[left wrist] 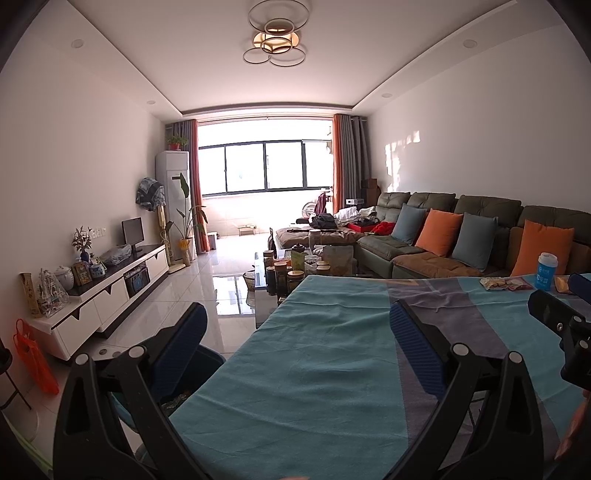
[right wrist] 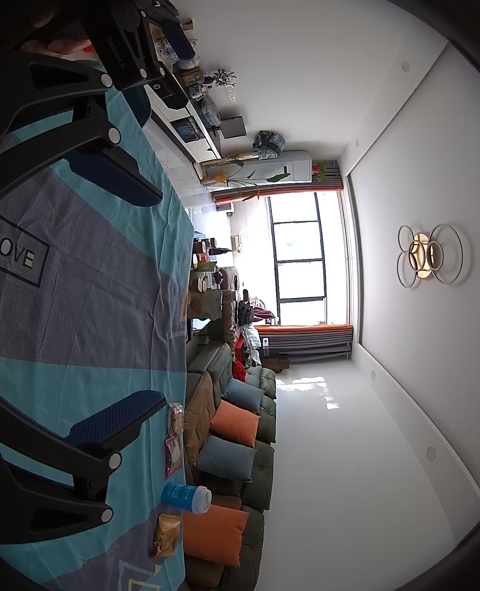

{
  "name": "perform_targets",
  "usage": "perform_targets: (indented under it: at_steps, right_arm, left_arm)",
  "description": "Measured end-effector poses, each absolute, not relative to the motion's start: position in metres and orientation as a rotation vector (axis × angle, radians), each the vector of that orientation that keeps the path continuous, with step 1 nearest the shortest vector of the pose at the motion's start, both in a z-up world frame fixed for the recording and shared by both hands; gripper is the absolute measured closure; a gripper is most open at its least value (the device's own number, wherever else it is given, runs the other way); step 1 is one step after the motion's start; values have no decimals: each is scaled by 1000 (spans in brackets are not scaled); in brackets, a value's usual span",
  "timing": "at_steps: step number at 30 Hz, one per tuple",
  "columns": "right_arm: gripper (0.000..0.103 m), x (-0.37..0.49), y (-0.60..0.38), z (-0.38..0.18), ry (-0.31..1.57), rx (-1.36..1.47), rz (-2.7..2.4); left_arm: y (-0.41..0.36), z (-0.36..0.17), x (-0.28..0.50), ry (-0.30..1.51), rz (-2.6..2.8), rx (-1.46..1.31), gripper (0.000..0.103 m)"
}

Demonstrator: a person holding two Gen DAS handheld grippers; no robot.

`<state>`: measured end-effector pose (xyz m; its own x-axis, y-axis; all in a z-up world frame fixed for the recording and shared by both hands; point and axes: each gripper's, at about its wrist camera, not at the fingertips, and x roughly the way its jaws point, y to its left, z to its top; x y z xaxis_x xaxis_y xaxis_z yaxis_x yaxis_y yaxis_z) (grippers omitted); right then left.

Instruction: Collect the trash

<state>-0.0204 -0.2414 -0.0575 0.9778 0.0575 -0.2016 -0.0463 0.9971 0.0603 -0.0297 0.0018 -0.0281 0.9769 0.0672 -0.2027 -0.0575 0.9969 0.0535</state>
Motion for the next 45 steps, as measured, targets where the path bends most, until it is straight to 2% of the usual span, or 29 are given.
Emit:
perform_targets:
  at_steps: [45]
  right_arm:
    - [7,-16,-242,-59,213,55,47]
  left_arm:
    - [0,-34,-21,212,41,62,6]
